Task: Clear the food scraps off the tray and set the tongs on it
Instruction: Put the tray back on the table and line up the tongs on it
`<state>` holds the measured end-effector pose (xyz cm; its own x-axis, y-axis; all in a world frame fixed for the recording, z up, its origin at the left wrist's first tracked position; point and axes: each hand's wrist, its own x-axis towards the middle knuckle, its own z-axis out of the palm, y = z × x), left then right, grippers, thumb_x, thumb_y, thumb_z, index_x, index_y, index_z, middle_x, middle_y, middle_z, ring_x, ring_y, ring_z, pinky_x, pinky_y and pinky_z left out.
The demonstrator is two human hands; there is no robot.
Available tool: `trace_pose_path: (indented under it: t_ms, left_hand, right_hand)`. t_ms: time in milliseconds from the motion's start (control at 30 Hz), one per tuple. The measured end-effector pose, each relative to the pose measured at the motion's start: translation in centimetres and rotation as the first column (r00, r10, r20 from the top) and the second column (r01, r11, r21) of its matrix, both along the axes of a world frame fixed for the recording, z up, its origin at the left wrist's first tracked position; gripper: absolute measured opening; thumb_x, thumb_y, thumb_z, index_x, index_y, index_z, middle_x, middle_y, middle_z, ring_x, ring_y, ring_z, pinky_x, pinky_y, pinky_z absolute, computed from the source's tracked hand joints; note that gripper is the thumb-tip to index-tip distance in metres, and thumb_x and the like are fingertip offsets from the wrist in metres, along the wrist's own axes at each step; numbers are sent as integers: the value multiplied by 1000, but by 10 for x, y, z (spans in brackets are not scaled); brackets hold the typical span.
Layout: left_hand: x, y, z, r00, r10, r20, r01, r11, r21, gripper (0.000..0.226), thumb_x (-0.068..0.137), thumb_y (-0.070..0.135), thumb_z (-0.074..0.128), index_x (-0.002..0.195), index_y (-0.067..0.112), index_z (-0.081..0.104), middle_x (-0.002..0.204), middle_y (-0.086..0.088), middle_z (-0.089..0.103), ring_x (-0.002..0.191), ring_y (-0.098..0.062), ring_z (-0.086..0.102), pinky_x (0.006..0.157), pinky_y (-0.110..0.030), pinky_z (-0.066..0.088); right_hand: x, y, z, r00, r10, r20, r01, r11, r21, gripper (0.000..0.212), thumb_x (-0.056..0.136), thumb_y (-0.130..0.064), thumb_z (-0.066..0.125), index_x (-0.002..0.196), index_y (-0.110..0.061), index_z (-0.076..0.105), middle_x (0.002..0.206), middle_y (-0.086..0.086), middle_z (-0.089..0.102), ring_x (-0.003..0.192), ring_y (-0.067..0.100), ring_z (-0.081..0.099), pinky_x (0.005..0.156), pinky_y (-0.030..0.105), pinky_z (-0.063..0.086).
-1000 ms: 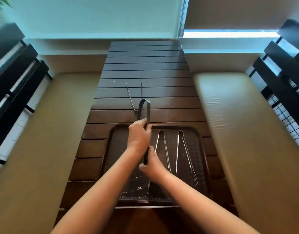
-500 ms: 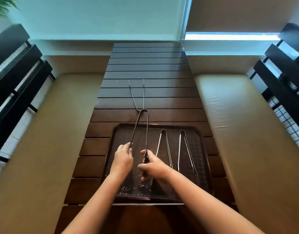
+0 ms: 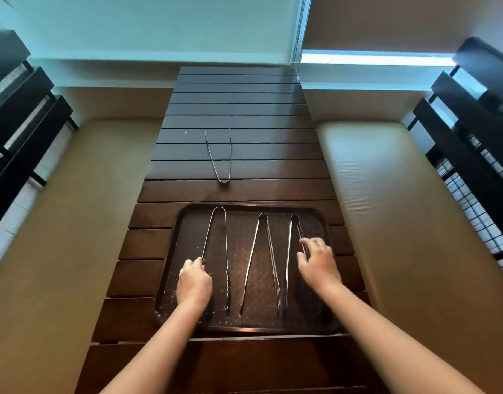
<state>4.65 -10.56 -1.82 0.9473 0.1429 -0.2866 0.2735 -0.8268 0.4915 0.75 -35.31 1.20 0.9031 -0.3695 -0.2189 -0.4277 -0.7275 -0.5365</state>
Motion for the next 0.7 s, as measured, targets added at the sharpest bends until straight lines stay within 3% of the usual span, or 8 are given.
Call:
trace_pose_path:
  t_ms: [200,500,700]
  left_hand:
    - [-2,-10,-7,999,-49,-19,49,998,28,33,97,12,36,122,5,56,110,-13,52,103,-30,53,84,-37,42]
    - [2,-18,-13,999,-52,-6,52,995,82,37,98,18,37,132,11,50,122,-11,52,113,-26,50,90,-35,42]
    - [3,-20,-8,999,-25,-35,30,989,146,40,94,31,46,132,19,48,124,-10,49,114,-28,50,91,-39,42]
  right_hand:
    - [-22,-29,-22,983,-107,-149,103,994,-31,47,91,-8,44,138,-11,43,143,5,38,124,27,36,103,32,30]
    - [-18,-39,-29,976,-107,-189,81,987,-139,46,89,-14,48,135,-17,47,138,4,37,121,27,35,99,36,37]
    - [-8,-44,-36,978,-122,-170,103,988,-118,46,88,-10,46,134,-16,48,137,2,37,119,28,34,96,36,39]
